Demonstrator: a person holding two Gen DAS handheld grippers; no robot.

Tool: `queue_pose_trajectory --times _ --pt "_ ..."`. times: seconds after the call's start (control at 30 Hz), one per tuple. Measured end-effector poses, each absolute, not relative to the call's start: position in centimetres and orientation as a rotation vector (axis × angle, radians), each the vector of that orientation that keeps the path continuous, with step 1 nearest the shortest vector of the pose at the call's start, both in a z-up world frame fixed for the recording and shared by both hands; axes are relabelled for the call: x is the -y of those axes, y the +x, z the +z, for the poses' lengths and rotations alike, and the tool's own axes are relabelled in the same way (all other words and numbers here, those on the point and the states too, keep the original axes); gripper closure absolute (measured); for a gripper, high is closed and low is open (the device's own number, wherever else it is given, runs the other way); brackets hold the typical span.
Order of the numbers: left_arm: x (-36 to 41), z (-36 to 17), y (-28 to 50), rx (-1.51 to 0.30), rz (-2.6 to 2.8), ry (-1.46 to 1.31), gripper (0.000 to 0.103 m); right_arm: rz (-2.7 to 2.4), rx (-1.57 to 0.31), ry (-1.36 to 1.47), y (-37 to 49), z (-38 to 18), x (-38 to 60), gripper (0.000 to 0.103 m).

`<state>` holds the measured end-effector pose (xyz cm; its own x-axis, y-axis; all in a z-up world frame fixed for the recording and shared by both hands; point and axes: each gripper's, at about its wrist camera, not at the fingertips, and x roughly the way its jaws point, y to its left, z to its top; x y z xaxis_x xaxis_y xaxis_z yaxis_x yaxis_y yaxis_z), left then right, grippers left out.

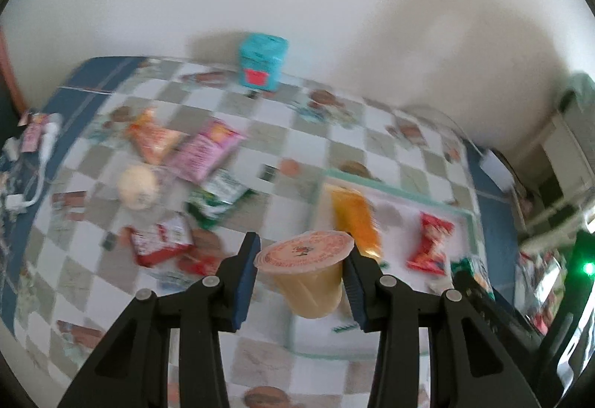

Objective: Organize snacks
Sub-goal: 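Carry both items over the white tray and open both grippers to drop them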

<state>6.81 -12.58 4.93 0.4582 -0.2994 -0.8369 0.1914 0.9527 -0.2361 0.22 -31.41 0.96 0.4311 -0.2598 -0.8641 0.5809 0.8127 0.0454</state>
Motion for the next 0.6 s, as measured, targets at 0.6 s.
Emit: queue_pose_trajectory --times 0.6 --pt "19.6 -1.0 5.5 -1.225 -0.392 0.022 0.058 -0.567 -1.037 0.453 -0.1 -0.9 34.1 0.042"
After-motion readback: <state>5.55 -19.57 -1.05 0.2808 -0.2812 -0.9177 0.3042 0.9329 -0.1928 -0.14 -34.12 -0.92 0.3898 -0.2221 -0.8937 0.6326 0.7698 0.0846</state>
